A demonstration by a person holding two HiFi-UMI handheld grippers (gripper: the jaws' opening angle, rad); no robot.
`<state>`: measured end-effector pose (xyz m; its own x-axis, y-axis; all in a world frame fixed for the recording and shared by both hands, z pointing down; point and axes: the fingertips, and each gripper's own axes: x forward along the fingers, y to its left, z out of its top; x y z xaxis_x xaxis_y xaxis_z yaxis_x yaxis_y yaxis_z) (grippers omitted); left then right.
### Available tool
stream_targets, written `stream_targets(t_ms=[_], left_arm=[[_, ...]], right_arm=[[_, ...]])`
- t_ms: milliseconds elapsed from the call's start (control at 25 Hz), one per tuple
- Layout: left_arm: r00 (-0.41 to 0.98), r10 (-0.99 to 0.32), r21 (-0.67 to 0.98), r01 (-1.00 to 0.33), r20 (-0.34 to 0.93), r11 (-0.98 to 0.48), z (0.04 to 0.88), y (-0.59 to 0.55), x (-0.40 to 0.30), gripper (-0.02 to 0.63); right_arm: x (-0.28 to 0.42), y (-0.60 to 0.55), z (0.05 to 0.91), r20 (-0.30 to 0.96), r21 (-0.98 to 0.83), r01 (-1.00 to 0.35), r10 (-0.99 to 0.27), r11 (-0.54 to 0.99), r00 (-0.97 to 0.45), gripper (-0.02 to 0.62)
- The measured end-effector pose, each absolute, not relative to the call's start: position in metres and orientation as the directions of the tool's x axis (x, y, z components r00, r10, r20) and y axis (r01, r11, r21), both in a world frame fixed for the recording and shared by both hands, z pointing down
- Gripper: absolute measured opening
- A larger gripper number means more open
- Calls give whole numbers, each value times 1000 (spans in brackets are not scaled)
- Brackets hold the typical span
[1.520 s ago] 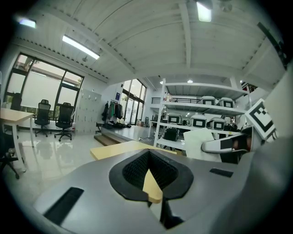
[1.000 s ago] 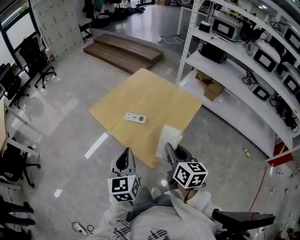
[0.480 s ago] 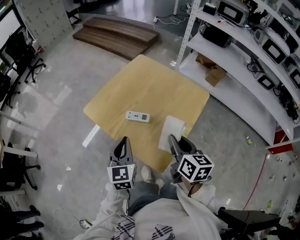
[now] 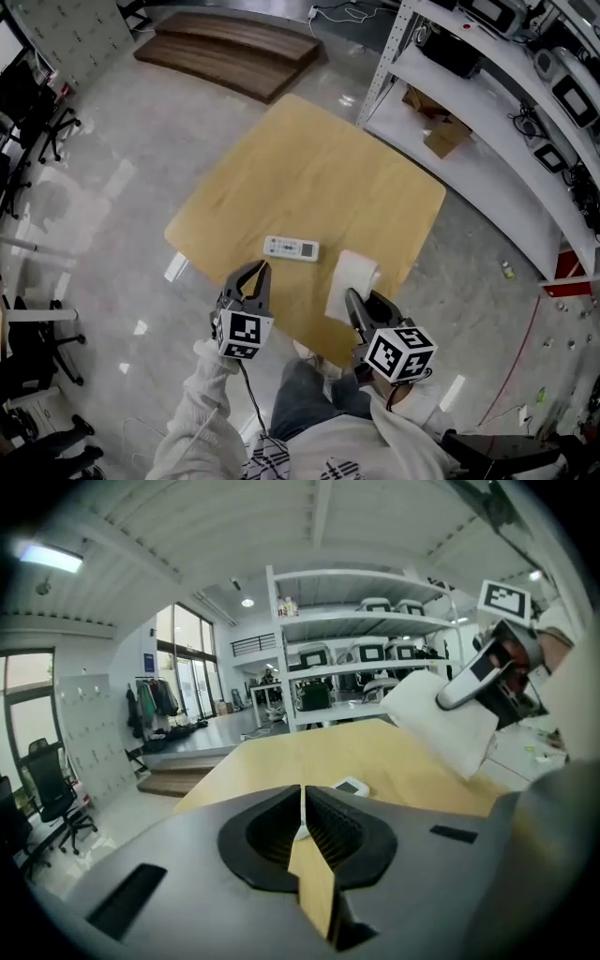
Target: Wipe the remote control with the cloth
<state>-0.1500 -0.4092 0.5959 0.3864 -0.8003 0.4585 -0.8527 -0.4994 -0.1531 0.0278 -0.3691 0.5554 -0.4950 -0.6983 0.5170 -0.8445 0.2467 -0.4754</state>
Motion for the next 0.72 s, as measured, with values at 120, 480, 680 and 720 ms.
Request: stream_targets(t_ms=[120,480,680,720], left_arm=[[458,-691,-182,-746,559,-641,624,-421,-148,-9],[572,-339,-99,-408,747,-907,675,-443,-141,265],[596,-158,12,-272,787,-962,689,-444,-131,265],[593,-133,27,-253,794,-967,692,-444,-130,265]], right_arm=[[20,-376,563,530,-485,-843,-688,234,-496,89],[6,-396,577,556,-493,-841,-662,223,-502,89],[-1,-400,583,569,-497,-841,-651,215,-503,89],[-3,-401,584,570,-499,-840,-650,213,-503,89]])
